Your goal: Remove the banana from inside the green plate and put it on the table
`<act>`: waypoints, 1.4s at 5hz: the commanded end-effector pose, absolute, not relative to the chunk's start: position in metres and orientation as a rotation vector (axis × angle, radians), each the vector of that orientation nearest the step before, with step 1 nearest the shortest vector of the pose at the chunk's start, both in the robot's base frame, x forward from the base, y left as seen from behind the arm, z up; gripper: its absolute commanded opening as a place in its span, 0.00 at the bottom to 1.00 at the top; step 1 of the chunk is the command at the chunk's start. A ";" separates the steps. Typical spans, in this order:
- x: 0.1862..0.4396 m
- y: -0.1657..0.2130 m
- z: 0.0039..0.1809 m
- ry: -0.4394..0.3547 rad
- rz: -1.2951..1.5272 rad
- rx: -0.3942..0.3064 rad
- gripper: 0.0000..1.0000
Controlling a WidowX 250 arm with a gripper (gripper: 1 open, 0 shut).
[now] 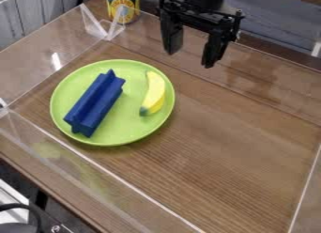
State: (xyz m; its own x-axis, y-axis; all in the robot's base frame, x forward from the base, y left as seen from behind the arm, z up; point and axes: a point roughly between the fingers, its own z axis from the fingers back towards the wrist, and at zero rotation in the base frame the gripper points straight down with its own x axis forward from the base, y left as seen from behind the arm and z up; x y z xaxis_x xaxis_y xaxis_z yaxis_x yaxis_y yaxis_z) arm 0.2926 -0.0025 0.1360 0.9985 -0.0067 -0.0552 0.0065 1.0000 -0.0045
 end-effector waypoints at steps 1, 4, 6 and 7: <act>0.290 0.003 0.131 0.061 -0.003 -0.005 1.00; 0.273 0.042 0.129 0.007 0.036 -0.009 1.00; 0.264 0.054 0.127 -0.002 0.029 -0.017 1.00; 0.262 0.059 0.124 -0.001 0.025 -0.020 1.00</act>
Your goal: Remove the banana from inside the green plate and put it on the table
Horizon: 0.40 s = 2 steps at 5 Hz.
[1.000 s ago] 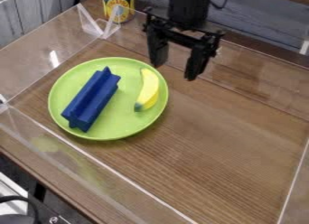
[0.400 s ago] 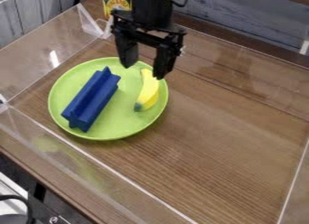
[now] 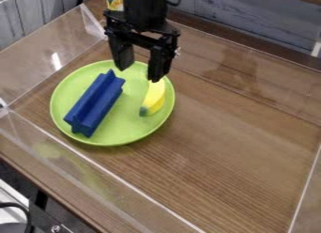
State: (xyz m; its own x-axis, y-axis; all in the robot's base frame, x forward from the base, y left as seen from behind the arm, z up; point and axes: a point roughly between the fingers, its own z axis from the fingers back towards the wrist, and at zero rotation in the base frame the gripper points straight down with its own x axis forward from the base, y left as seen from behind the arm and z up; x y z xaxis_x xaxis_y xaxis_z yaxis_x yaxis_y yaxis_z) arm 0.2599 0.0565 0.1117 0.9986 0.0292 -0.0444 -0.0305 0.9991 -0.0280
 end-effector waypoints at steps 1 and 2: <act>0.260 0.062 0.120 0.003 0.024 -0.023 1.00; 0.258 0.065 0.117 0.005 0.026 -0.026 1.00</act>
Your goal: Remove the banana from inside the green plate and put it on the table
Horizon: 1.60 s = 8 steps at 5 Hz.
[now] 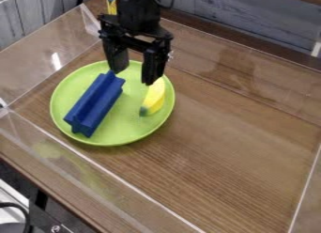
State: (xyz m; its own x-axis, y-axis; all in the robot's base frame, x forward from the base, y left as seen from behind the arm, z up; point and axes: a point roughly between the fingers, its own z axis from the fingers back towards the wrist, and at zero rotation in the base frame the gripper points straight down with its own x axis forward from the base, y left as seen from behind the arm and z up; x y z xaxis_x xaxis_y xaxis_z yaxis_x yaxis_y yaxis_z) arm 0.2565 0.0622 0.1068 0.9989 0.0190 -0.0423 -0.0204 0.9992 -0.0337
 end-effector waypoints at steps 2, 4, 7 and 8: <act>0.256 0.073 0.110 0.003 0.038 -0.042 1.00; 0.256 0.078 0.103 0.010 0.060 -0.063 1.00; 0.257 0.083 0.095 0.024 0.066 -0.109 1.00; 0.258 0.085 0.095 0.025 0.064 -0.127 1.00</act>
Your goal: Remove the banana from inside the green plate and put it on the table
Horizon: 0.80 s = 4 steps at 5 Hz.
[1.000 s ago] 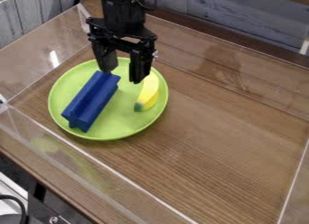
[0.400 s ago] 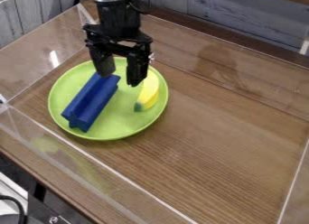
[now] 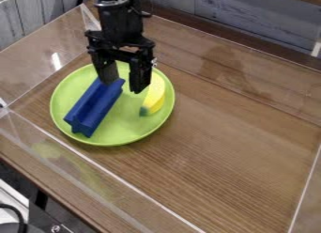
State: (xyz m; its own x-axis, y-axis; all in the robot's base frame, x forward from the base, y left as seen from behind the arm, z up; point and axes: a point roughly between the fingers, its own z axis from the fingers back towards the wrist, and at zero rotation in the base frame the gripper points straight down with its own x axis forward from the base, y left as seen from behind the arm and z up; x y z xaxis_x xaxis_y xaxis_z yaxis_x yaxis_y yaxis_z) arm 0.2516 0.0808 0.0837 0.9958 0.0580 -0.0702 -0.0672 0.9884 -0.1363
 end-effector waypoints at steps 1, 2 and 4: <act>0.261 0.088 0.096 0.021 0.063 -0.144 1.00; 0.263 0.090 0.096 0.021 0.058 -0.163 1.00; 0.267 0.089 0.092 0.020 0.054 -0.181 1.00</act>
